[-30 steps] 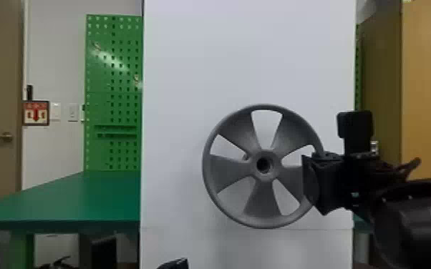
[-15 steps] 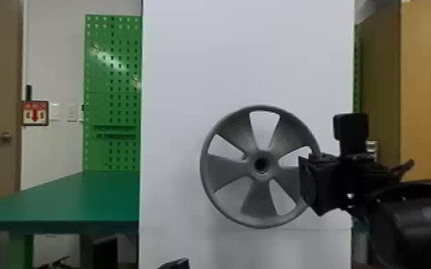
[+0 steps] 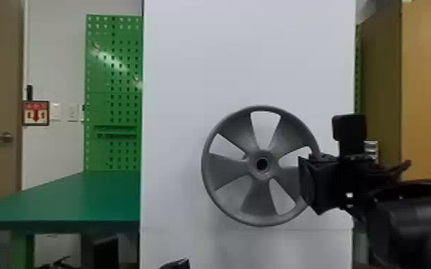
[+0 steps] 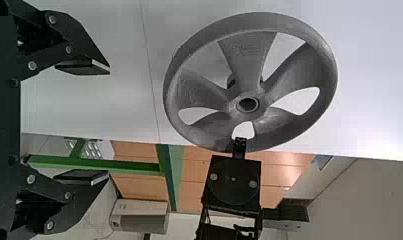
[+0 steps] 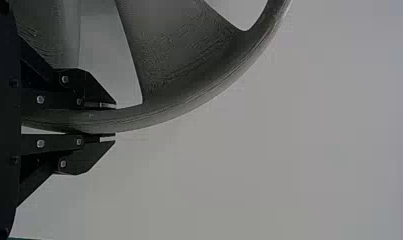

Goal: Hold the wheel and insert it

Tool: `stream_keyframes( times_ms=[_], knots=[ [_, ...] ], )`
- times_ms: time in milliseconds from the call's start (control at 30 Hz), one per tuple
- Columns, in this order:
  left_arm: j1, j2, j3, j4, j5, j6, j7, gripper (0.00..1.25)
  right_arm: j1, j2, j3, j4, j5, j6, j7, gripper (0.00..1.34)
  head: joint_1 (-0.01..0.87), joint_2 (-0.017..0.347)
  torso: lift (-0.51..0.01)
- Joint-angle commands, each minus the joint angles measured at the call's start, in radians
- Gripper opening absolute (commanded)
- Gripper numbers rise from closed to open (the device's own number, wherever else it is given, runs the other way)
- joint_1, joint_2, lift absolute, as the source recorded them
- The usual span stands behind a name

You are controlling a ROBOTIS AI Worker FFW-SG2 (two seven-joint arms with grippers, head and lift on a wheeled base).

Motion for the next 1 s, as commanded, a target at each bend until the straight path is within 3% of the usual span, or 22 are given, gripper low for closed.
stream_keyframes(
  times_ms=[0, 500, 967],
  knots=[
    [0.0, 0.0, -0.001, 0.0, 0.0, 0.0, -0.001, 0.75, -0.003, 0.007, -0.005, 0.022, 0.012, -0.008, -0.002, 0.3, 0.0, 0.009, -0.493],
    [-0.001, 0.0, -0.005, 0.002, 0.003, 0.0, 0.0, 0.75, -0.029, 0.036, -0.031, 0.093, 0.026, -0.05, -0.003, 0.3, 0.0, 0.009, -0.493],
    [-0.001, 0.0, -0.004, 0.003, 0.005, 0.0, 0.0, 0.75, -0.032, 0.036, -0.024, 0.1, 0.029, -0.051, -0.005, 0.3, 0.0, 0.009, -0.493]
  ],
)
